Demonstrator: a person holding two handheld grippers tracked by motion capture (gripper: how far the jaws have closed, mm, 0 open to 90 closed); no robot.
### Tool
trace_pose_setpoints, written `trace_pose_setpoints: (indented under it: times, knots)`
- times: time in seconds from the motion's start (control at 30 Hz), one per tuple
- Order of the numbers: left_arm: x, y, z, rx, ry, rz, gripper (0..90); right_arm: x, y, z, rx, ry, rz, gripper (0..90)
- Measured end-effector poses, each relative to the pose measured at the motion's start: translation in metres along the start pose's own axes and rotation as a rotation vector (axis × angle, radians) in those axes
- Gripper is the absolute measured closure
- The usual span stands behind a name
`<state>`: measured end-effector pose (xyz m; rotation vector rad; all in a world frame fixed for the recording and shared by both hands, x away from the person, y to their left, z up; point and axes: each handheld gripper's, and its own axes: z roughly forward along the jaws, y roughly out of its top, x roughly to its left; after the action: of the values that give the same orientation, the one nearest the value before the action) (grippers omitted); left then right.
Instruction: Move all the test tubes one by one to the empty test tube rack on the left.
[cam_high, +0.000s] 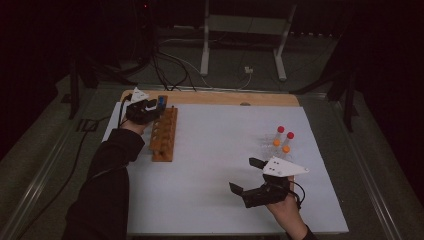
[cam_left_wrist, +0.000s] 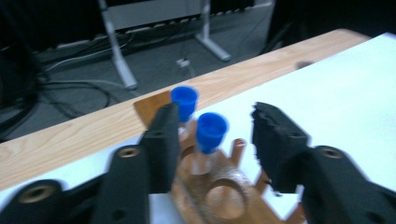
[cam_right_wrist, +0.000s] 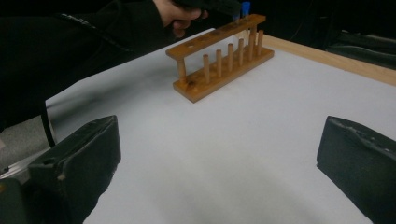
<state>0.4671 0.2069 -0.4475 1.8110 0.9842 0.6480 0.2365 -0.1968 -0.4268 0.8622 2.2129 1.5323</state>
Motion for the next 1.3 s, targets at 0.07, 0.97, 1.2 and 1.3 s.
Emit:
trace_pose_setpoints:
  times: [0.07,0.97,1.2,1.3]
  knots:
    - [-0.001,0.004,-0.007,-0.005,-0.027,-0.015,40.1,-0.001,0.001,-0.002,-0.008,-0.006,-0.002,0.0]
    - [-0.091,-0.022,-0.107,-0.058,-0.407,0.082,1.8,-0.084,-0.01,-0.06,-0.024,-0.334,0.068,0.4]
    - [-0.107,-0.04,-0.117,-0.06,-0.455,0.079,1.8,-0.105,-0.028,-0.061,0.024,-0.366,0.115,11.7]
    - [-0.113,-0.047,-0.118,-0.058,-0.473,0.079,1.8,-0.112,-0.034,-0.06,0.049,-0.369,0.137,17.5]
